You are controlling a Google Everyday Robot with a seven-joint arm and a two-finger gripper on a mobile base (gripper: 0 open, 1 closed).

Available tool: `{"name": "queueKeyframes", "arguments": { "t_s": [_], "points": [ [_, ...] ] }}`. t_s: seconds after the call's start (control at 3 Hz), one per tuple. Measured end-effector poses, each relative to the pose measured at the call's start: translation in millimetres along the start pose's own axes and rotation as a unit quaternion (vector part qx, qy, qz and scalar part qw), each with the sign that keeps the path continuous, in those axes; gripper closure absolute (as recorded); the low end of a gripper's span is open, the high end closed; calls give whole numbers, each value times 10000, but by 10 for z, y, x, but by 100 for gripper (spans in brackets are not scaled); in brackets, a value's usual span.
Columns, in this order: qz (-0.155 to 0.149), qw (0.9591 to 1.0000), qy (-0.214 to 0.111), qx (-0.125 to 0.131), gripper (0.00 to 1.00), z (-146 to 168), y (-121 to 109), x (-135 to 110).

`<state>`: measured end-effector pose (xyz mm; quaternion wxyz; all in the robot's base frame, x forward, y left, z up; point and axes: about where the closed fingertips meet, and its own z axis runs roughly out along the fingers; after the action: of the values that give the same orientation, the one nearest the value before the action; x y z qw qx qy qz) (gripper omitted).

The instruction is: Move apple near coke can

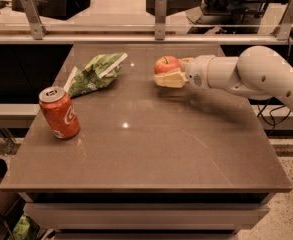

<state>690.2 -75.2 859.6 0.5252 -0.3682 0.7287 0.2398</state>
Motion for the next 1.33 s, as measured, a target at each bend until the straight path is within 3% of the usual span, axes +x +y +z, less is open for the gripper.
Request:
{"name": "queueKeyframes", "arguments": {
  "t_s": [1.0,1.33],
  "points": [
    [-289,9954,43,-916,100,109,1050,-96],
    [-309,9937,-16,-1076,100,140,1371,-106]
  ]
}}
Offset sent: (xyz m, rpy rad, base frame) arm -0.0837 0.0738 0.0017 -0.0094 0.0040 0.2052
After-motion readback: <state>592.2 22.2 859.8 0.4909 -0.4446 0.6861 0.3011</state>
